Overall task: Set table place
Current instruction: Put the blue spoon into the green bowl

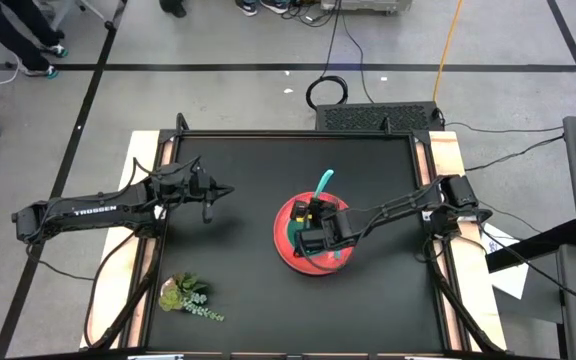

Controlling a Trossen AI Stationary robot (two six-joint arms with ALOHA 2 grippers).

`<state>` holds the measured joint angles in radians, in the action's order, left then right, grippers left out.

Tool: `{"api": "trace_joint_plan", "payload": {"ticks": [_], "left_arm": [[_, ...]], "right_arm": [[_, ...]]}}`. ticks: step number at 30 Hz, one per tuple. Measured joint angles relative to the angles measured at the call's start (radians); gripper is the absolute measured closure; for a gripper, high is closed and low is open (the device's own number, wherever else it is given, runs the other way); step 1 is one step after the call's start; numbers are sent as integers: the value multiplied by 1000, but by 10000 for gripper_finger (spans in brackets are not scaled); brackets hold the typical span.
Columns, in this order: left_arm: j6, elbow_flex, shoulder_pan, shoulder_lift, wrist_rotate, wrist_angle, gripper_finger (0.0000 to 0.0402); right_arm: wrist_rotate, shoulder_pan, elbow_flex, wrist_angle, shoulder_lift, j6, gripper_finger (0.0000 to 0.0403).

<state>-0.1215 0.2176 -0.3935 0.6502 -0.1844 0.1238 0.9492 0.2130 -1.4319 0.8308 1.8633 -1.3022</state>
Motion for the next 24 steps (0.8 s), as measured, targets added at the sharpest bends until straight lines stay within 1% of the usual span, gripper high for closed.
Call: {"api": "trace_joint_plan", "payload": {"ticks": [12,16,18,21,24], "left_arm": [[19,0,0,0,0,0,387],[23,0,0,0,0,0,387],[27,0,0,0,0,0,387],[43,0,0,0,0,0,387],[52,0,1,0,0,0,387]], "right_arm": [[-13,60,0,9,0,-16,387],[-71,71,12,-16,0,-25,387],[-71,77,39,-64,0,-66,387],[-41,79,84,-128,0,-133,387],[-29,77,125,-147,0,-193,387]]}}
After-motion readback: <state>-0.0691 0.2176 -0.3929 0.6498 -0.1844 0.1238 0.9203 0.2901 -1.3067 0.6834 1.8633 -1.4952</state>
